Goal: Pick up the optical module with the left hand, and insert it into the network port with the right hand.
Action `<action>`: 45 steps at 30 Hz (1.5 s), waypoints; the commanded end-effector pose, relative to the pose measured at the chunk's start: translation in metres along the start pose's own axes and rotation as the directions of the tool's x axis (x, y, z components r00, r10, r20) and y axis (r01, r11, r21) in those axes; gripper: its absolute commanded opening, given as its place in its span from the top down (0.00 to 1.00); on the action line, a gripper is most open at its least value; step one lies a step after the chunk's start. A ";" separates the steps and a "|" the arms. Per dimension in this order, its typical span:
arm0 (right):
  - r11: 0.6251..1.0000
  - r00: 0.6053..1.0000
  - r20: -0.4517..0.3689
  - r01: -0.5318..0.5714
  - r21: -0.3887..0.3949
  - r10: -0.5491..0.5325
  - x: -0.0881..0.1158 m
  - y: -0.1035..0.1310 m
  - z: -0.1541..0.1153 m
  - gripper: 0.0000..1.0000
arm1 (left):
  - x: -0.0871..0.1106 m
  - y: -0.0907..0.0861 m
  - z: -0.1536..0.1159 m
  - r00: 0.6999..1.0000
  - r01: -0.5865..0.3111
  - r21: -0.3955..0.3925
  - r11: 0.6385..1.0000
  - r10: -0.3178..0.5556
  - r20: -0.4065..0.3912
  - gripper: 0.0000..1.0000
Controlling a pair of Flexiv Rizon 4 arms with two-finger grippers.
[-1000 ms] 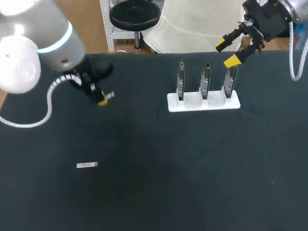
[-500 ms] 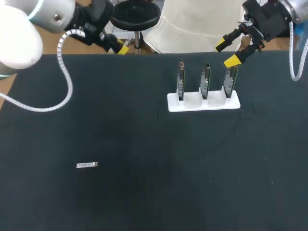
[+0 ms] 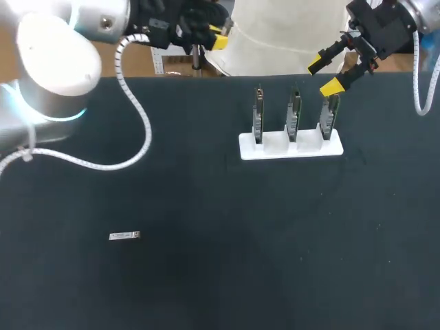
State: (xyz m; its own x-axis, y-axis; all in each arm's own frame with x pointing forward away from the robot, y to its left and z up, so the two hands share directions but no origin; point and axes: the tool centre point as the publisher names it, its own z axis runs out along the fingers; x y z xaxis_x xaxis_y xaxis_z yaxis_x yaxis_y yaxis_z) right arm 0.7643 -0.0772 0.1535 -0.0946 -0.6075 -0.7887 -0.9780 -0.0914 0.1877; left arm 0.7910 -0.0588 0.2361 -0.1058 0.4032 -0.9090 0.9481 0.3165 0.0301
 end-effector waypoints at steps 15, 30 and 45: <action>1.000 1.000 0.001 0.001 0.002 -0.001 0.000 0.000 0.000 0.00 | -0.032 -0.026 0.061 0.938 -0.101 0.167 0.981 0.038 0.345 1.00; 1.000 1.000 0.001 0.001 0.002 -0.001 0.000 0.000 0.000 0.00 | -0.033 -0.044 0.091 0.940 -0.137 0.164 0.977 0.077 0.331 1.00; 1.000 1.000 0.001 0.001 0.002 -0.001 0.000 0.000 0.000 0.00 | -0.026 -0.050 0.114 0.942 -0.101 0.224 0.969 0.020 0.335 1.00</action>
State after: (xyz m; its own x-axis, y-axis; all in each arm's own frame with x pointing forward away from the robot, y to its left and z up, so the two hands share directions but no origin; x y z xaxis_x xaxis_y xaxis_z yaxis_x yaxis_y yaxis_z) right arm 0.7643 -0.0772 0.1535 -0.0947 -0.6075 -0.7887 -0.9780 -0.0913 0.1877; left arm 0.7722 -0.1763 0.2124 0.0237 0.0919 -0.9955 0.9955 0.0888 0.0319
